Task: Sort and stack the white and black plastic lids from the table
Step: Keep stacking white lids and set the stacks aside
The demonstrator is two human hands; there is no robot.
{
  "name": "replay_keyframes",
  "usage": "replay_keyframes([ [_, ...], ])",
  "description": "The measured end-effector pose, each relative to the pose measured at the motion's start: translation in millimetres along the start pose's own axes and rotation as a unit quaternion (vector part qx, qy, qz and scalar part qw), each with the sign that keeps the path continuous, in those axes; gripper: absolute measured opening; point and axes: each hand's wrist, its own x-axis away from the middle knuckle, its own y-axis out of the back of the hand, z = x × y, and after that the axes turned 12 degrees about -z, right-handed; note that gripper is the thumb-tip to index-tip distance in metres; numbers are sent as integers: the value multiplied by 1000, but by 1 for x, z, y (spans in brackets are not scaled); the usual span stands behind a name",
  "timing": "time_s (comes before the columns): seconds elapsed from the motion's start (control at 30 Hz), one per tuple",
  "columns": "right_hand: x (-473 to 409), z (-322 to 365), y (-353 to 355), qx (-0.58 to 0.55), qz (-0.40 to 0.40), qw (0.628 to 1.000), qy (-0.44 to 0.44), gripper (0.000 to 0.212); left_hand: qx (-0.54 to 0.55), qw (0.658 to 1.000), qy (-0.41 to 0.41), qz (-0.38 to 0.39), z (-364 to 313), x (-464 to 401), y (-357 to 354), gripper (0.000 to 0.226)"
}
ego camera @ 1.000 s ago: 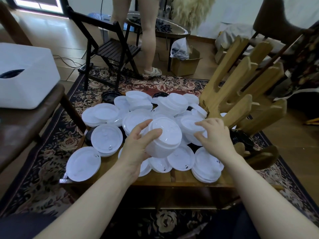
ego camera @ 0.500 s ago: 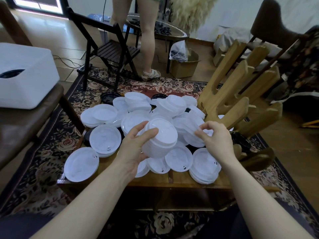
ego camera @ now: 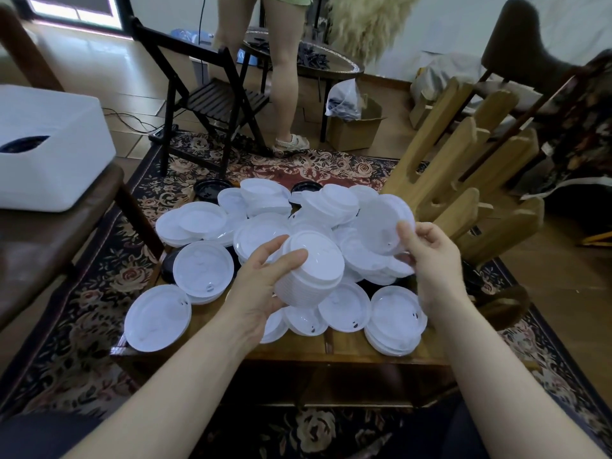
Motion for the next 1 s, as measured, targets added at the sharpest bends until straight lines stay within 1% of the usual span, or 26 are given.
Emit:
replay_keyframes([
  [0.03, 2, 3, 1, -67, 33, 995, -65, 22, 0, 1000, -1, 3, 0, 0, 0, 75],
  [0.07, 3, 4, 1, -119, 67, 984, -118, 28, -1, 1000, -2, 5, 1, 0, 0, 75],
  [0.1, 5, 5, 1, -150, 98, 972, -153, 36, -2, 1000, -3, 7, 1, 0, 0, 75],
  [0.17, 10, 5, -1, -172, 140, 959, -178, 43, -4, 1000, -5, 12, 2, 1, 0, 74],
  [0.27, 14, 6, -4, -206, 172, 944, -191, 44, -5, 1000, -9, 18, 3, 2, 0, 72],
  [0.37, 19, 5, -7, -215, 213, 933, -197, 62, -5, 1000, -12, 20, 3, 2, -1, 73],
  [0.43, 24, 4, -9, -176, 230, 940, -180, 72, -6, 999, -20, 25, 2, 3, -2, 74],
  [0.47, 26, 3, -11, -139, 238, 949, -152, 74, -7, 999, -26, 26, 2, 4, -3, 74],
  [0.53, 30, 3, -13, -26, 253, 965, -67, 77, -13, 999, -41, 23, 2, 5, -2, 73],
  [0.6, 32, 4, -13, 70, 249, 966, 3, 77, -18, 999, -43, 21, 4, 5, -2, 73],
  [0.7, 34, 0, -12, 165, 220, 961, 36, 73, -23, 999, -39, 28, 3, 4, -3, 74],
  [0.77, 36, -3, -11, 179, 223, 957, 37, 75, -23, 998, -35, 43, 2, 4, -2, 71],
  [0.9, 38, -4, -12, 134, 274, 951, 53, 89, -46, 996, -32, 74, 3, 5, -2, 68],
  [1.0, 36, -6, -13, 118, 297, 944, 78, 86, -39, 995, -25, 83, 3, 5, -1, 67],
])
